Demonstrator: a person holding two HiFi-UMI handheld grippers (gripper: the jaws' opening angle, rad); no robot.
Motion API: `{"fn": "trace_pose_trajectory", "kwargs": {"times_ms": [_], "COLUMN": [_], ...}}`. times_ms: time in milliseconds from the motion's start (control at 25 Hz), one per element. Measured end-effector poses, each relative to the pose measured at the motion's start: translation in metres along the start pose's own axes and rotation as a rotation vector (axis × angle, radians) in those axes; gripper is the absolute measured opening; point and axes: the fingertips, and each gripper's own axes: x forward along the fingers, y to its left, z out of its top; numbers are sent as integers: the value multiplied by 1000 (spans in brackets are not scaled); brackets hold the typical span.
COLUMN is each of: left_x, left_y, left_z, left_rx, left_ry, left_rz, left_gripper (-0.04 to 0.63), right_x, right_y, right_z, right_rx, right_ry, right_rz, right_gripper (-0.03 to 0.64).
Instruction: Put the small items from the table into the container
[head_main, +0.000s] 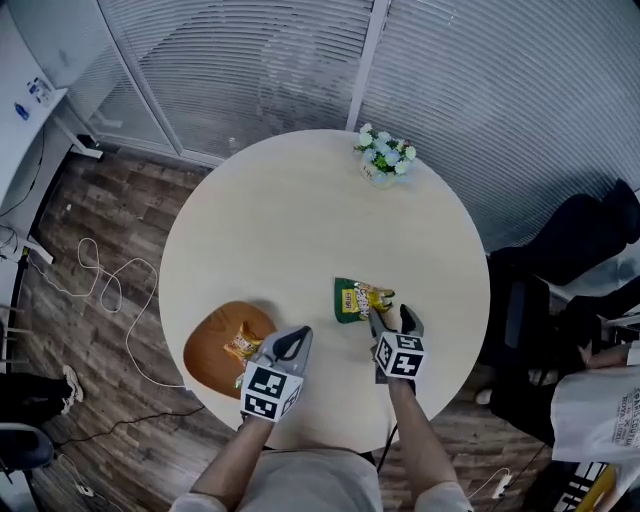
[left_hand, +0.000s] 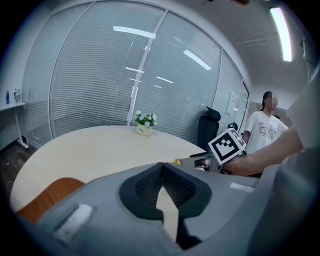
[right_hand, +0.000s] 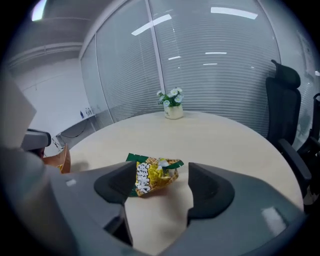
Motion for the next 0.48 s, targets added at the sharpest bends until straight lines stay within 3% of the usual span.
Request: {"fn": "trace_pose_trajectory", "kwargs": {"times_ms": [280,480], "left_x": [25,41], "left_y": [0,5], "left_z": [-5,-7], "left_rx": [-25,-35], "left_ry": [31,43], "left_rz": [13,14], "left_gripper": [-3,-3], "right_x": [43,57], "right_y": [-4,-3], "right_z": [-11,-14], "right_rx": [60,80], "right_ry": [55,99], "right_rz": [33,54], "right_gripper": [341,270]}}
